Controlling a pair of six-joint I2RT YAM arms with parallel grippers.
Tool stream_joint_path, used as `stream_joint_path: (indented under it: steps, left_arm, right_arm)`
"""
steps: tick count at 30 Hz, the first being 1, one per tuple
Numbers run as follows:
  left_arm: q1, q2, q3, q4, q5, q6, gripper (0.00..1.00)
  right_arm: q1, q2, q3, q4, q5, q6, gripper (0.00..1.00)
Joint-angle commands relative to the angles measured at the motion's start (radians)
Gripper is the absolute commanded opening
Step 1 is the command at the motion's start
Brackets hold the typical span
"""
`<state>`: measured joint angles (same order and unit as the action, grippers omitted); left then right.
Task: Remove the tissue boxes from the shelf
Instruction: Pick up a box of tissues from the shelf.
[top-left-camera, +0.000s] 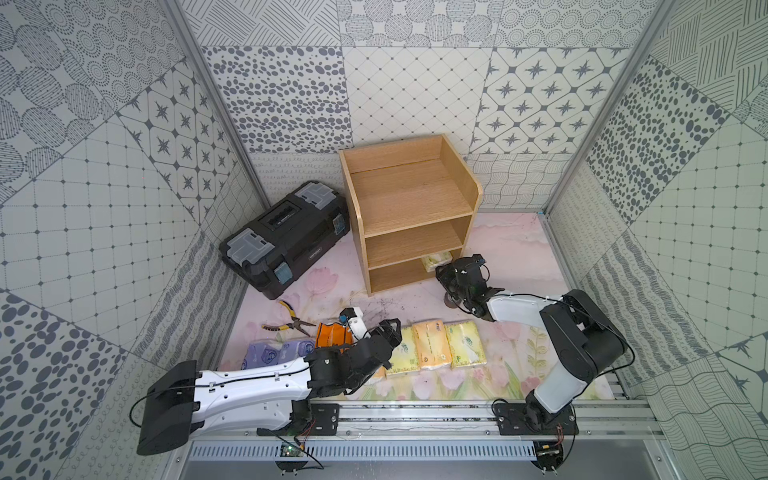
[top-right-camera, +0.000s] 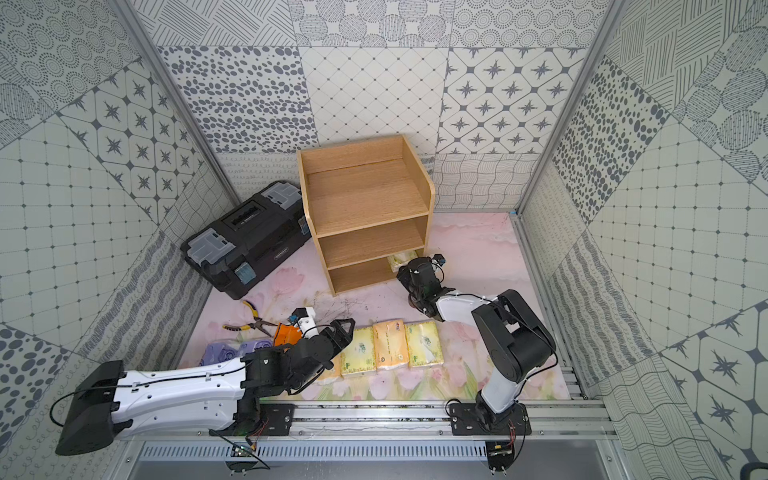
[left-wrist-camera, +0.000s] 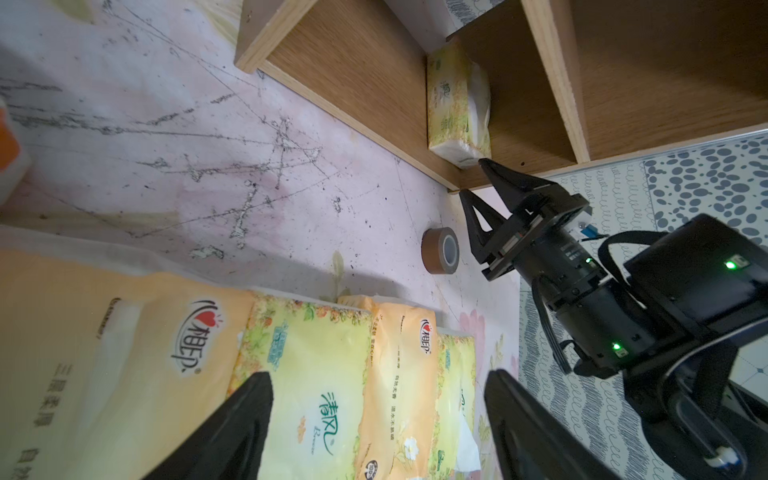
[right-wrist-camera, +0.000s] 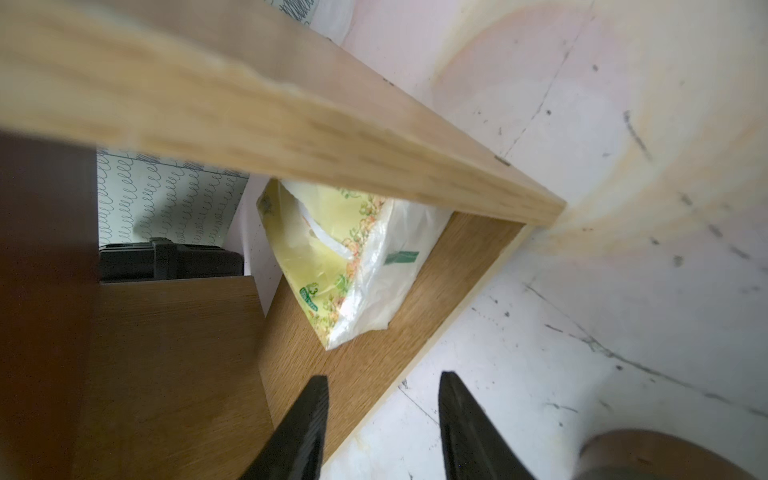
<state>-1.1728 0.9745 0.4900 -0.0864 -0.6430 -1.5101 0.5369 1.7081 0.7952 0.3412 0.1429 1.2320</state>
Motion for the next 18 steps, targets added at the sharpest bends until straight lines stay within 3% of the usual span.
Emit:
stream_joint_path:
  steps: [1,13,18]
  left_arm:
    - [0.003,-0.016,-0.013,0.047,-0.052,0.035,0.85]
    - [0.003,-0.020,-0.016,0.058,-0.048,0.031,0.85]
    - [0.004,-0.017,-0.008,0.058,-0.048,0.036,0.85]
  right_arm:
    - [-0.005,0.033,0.035,0.086,0.020,0.044,0.46]
    - [-0.015,0.147,0.098,0.132,0.067,0.100,0.38]
    - [-0.014,0.185,0.120,0.144,0.063,0.109,0.25]
